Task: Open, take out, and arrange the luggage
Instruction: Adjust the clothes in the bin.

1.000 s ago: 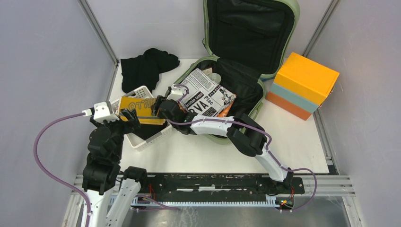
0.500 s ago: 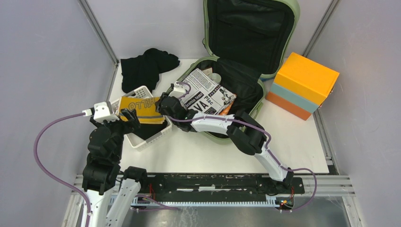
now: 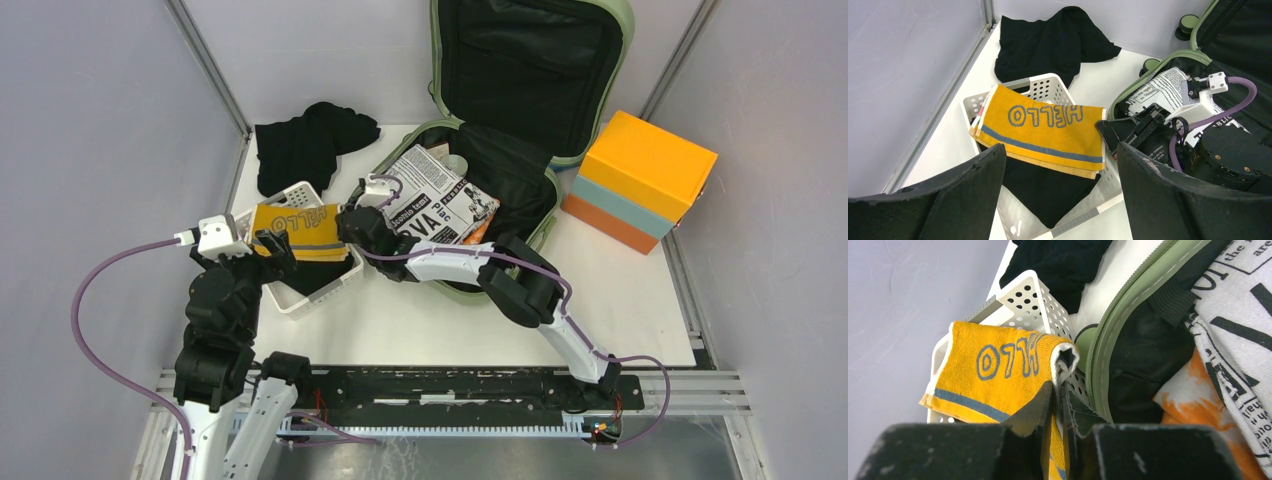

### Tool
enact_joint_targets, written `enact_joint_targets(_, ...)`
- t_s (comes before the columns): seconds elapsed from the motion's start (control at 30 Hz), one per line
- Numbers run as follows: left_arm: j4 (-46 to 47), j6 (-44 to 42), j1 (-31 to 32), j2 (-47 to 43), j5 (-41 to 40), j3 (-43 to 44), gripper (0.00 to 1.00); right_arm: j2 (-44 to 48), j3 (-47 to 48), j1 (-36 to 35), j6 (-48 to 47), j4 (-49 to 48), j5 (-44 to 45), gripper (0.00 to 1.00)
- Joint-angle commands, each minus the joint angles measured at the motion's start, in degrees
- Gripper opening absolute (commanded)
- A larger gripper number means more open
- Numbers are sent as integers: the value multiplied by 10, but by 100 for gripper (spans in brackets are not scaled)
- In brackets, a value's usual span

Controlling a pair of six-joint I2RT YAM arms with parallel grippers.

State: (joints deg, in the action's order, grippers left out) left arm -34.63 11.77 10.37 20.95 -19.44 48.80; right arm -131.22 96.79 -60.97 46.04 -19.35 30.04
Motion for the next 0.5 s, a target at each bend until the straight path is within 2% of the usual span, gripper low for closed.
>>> enact_joint_targets(0.0, 12, 13, 1, -1, -1, 7, 87, 35, -4, -13, -61, -73, -5, 15)
enact_joint_targets(0.27, 15, 30, 1, 8, 4, 3, 87, 64, -36, -27, -130, -123, -24, 11)
enact_joint_targets(0.47, 1, 105, 1, 37, -49, 1, 81, 89, -88, -29, -137, -147, -25, 10)
